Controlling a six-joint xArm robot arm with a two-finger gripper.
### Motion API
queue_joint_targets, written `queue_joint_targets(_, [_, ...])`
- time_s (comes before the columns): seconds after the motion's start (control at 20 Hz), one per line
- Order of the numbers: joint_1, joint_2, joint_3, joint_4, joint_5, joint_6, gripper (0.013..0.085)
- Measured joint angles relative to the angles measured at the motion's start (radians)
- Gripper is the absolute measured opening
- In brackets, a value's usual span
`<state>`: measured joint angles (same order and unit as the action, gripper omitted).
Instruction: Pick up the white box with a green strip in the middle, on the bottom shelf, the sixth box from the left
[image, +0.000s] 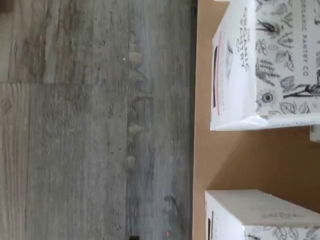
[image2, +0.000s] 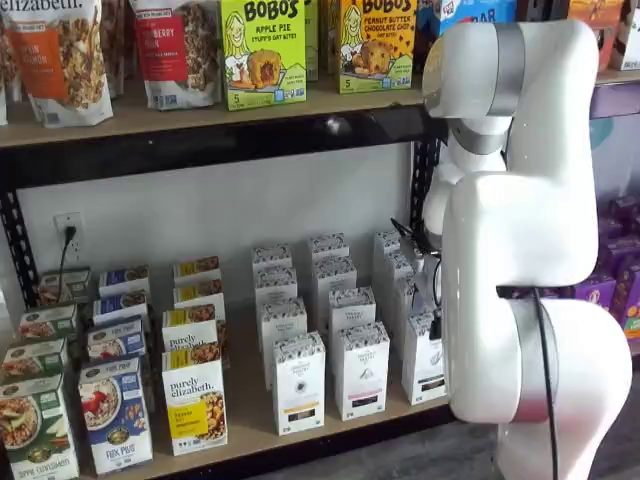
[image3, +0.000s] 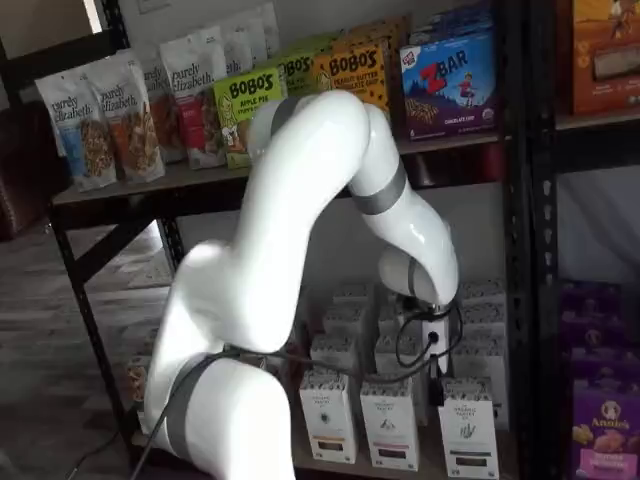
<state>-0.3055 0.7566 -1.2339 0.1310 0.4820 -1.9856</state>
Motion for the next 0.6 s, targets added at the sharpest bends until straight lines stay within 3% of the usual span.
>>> queue_joint_targets(0.6, [-0.013,0.135,-0.179,-0.021,0.043,0.008,0.085])
